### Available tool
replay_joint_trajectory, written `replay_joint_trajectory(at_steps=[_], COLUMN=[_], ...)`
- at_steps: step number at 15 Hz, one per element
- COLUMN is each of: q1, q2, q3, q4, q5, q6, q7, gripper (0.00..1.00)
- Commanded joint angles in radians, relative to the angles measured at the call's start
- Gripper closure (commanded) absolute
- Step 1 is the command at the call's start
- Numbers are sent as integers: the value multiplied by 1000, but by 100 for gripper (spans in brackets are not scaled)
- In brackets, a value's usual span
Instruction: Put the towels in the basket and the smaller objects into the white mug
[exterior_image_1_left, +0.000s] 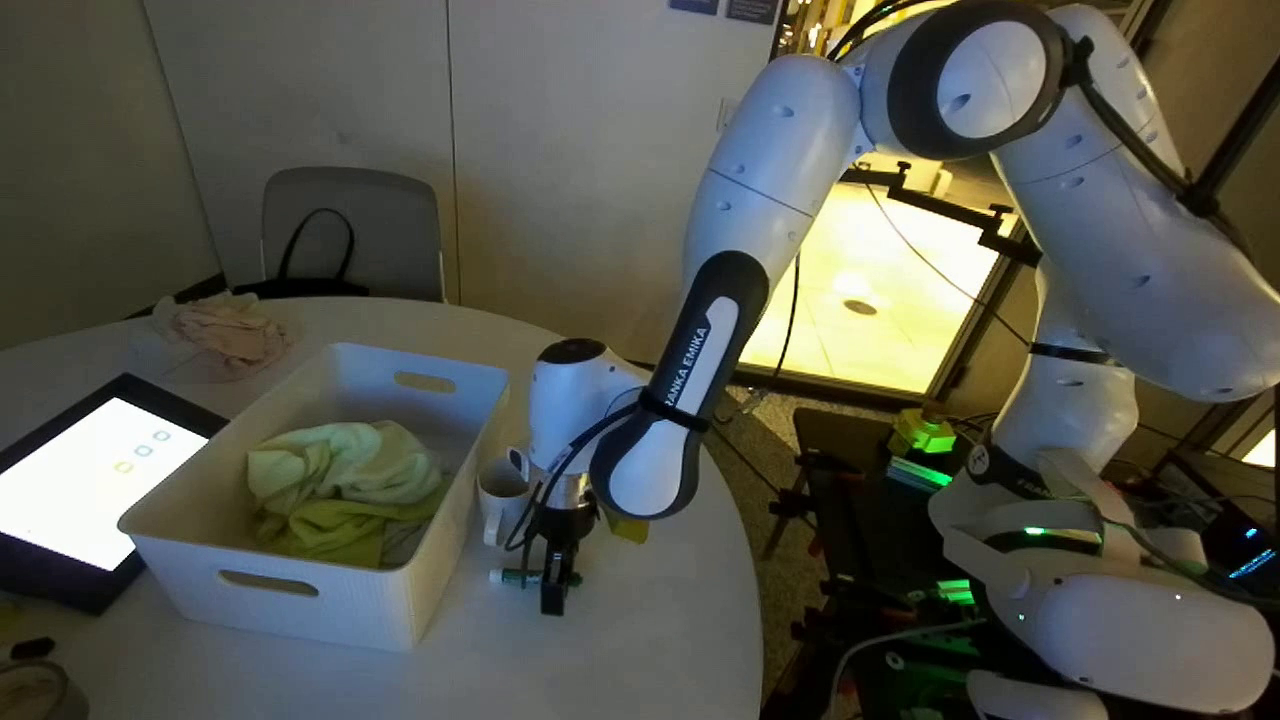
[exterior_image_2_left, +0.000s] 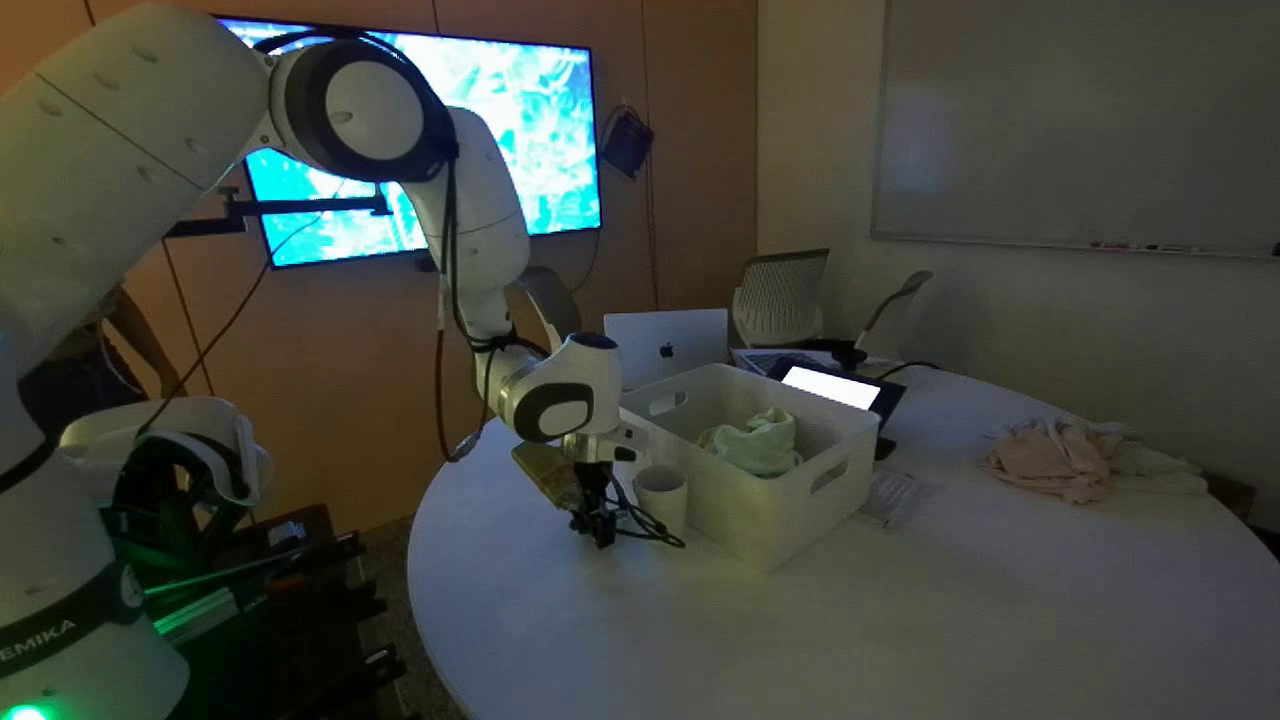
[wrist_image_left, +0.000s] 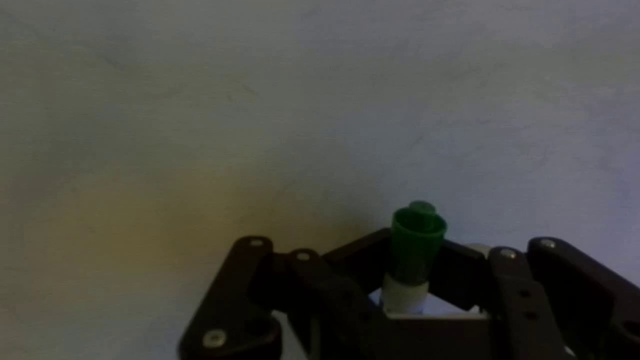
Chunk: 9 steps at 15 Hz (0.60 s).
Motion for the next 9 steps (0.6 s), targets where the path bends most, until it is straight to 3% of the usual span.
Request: replay_joint_trajectory(at_steps=[1,9], q1=[47,52], q2=[-86,-214], q3=[-40,-94], q4=[-67,-206], q5=[-34,-102], q6=[-25,-83], q7=[-9,-35], gripper=[99,99])
